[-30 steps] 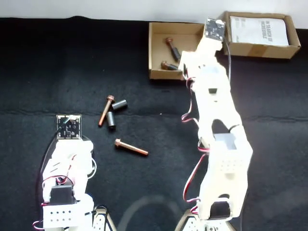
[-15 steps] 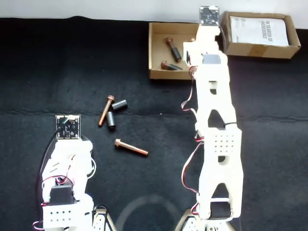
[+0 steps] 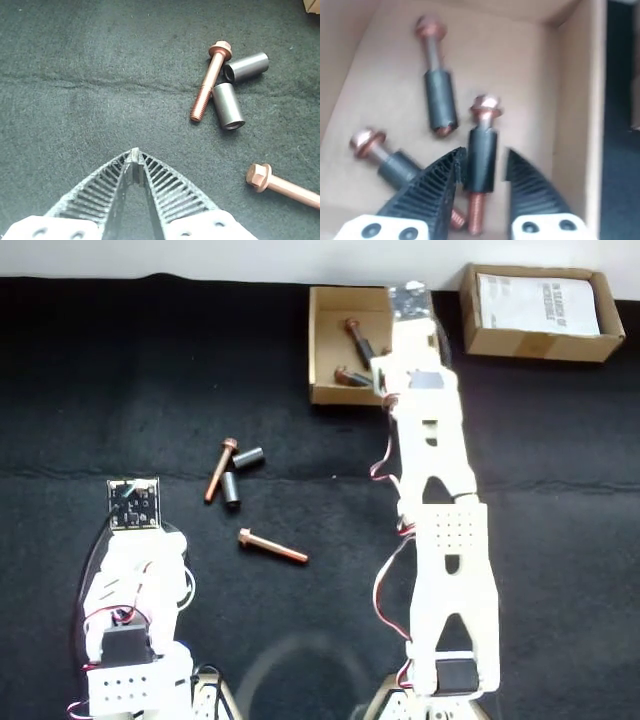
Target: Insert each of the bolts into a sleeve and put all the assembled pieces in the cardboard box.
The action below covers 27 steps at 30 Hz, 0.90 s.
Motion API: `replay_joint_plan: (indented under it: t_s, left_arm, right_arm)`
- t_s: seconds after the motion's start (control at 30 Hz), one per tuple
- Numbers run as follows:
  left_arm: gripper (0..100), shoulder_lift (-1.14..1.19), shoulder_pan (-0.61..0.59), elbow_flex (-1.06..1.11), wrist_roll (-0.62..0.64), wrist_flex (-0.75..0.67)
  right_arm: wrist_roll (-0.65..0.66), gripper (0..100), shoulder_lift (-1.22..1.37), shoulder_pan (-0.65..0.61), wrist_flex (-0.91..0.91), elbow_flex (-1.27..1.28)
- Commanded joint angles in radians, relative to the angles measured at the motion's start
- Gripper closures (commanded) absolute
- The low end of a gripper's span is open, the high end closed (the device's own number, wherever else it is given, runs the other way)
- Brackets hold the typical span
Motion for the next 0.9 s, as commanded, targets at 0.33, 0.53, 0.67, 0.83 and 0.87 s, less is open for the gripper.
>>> replay_joint_plan:
  t_s: [0.33,0.53,0.67,0.83,0.87]
  left_arm:
    - [85,0.004,-0.056,0.019,-0.002,0.0]
    - [84,0.002,-0.058,0.019,-0.002,0.0]
    - [84,0.002,-0.058,0.019,-0.002,0.0]
    - [84,0.002,-0.058,0.019,-0.005,0.0]
    - [84,0.002,-0.059,0.019,-0.005,0.0]
  right_arm:
    - [0.127,80.3,-0.114,-0.088,0.737,-0.522]
    - [0.23,80.3,-0.139,-0.222,0.929,-0.671]
    - [0.344,80.3,-0.183,-0.3,0.929,-0.628]
    - [0.379,80.2,-0.174,-0.404,0.928,-0.547]
    - [0.377,80.2,-0.173,-0.429,0.926,-0.535]
